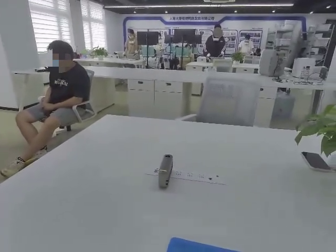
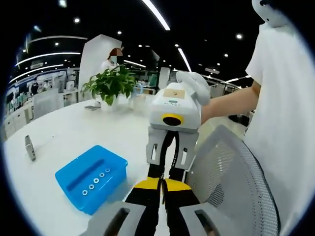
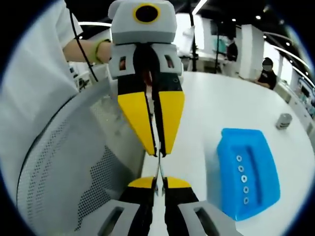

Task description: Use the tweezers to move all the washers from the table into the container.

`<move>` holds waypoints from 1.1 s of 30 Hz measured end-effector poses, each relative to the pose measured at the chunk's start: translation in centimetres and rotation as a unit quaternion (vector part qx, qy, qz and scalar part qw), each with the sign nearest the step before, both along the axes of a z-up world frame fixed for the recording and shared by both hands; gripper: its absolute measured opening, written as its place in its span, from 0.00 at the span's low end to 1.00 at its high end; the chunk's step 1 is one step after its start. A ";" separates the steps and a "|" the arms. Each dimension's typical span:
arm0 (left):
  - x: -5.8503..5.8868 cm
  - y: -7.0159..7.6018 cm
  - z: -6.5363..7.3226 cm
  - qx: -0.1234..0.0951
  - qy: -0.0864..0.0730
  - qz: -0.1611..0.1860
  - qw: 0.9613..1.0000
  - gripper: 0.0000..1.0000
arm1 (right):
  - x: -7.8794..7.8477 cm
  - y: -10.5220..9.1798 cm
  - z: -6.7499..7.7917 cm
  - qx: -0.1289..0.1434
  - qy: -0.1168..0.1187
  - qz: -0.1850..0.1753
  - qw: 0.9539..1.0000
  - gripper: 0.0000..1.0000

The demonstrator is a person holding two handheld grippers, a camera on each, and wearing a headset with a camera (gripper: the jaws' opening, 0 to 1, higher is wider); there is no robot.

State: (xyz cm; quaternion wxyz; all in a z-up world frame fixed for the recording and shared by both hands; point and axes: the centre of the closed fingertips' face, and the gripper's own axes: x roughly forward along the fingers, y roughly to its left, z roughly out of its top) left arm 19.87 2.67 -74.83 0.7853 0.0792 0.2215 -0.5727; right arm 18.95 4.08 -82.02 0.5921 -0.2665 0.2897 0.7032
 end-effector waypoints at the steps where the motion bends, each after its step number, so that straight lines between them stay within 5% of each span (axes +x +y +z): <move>1: 0.1 0.2 -0.2 0.009 -0.004 0.000 1.000 0.00 | 0.1 -0.1 -0.1 -0.006 -0.007 0.002 1.000 0.03; 6: -0.1 0.5 -0.5 0.036 -0.017 -0.015 0.999 0.00 | 0.6 -0.5 -0.5 -0.019 -0.034 0.001 0.999 0.04; 12: -0.4 1.7 -2.4 0.094 -0.013 -0.037 0.995 0.00 | 0.6 -0.7 -1.4 -0.033 -0.053 -0.003 0.998 0.05; 21: -0.8 4.9 -6.9 0.213 0.005 -0.083 0.973 0.00 | 1.2 0.0 -3.0 0.019 -0.035 -0.112 0.993 0.20; 26: -0.5 6.0 -9.4 0.259 0.027 -0.091 0.961 0.00 | 1.6 -1.4 -1.3 0.066 -0.009 -0.182 0.981 0.25; 30: -0.1 6.1 -10.5 0.289 0.035 -0.093 0.952 0.00 | 2.7 -3.8 -0.1 0.100 0.014 -0.263 0.960 0.31; 33: 0.3 6.1 -11.0 0.314 0.038 -0.095 0.944 0.00 | 4.0 -6.4 0.8 0.119 0.023 -0.326 0.937 0.36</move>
